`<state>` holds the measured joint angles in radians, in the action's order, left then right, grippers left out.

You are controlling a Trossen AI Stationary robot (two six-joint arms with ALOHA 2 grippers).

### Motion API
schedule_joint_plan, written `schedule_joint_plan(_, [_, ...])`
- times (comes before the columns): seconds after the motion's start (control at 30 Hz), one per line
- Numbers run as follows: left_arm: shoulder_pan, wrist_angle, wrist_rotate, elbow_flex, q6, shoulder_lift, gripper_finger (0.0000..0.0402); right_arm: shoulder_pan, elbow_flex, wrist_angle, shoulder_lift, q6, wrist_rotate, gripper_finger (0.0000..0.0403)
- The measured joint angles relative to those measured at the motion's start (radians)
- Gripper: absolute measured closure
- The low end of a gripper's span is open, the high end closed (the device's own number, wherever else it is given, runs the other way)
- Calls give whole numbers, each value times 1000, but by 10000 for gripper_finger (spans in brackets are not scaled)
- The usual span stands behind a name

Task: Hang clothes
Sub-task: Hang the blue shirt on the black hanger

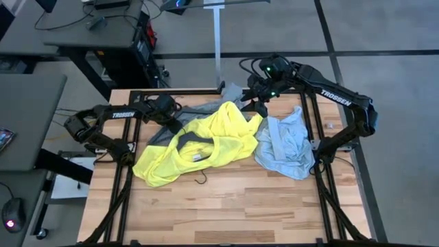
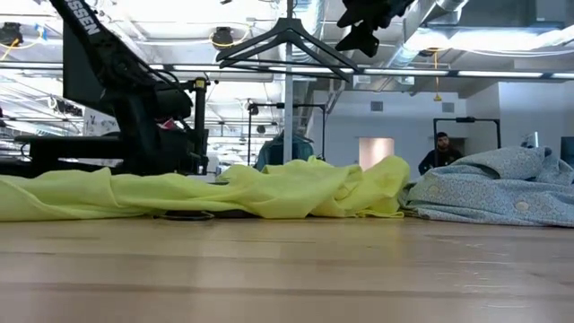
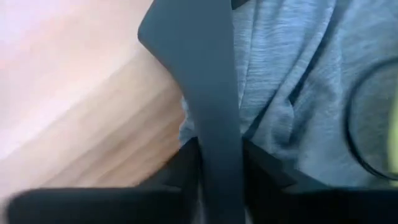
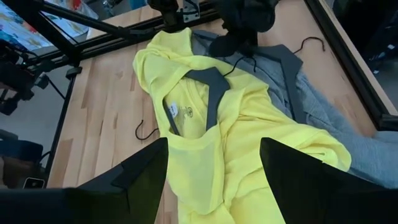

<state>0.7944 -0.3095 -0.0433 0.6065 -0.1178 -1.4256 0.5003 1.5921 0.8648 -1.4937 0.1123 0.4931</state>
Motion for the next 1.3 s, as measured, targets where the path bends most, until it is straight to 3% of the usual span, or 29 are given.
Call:
schedule_joint_plan(0.17, [-24,-103,-97,84,26,55,347,0,1,20,5,-14,0,159])
schedule_joint_plan(0.47, [-119,-262,-442,315,217,180,347,8,60,94,23,-10,0,159])
schedule_joint_plan(0.6, [-177,-288,-646,412,308,225,347,34,109,131,27,-9,0,159])
schedule_joint_plan(0.67, [-213,-276,-683,473,357,246,347,59,136,129,34,-10,-1,159])
schedule_joint_plan(0.77, [-281,-255,-623,570,439,281,347,93,173,130,47,-10,-2,159])
schedule_joint_plan(0.83, [-333,-274,-509,620,459,292,347,118,197,142,58,-9,-2,159])
schedule_joint_plan(0.93, [-413,-377,-326,663,419,291,347,149,219,184,83,-6,-2,159])
schedule_joint_plan(1.0, [-455,-496,-280,663,350,278,347,167,219,219,102,-3,-2,159])
schedule_joint_plan(1.13, [-510,-686,-282,586,173,221,347,185,219,310,118,26,-2,159])
schedule_joint_plan(1.3, [-536,-664,-213,441,97,157,347,180,219,388,104,55,-2,159])
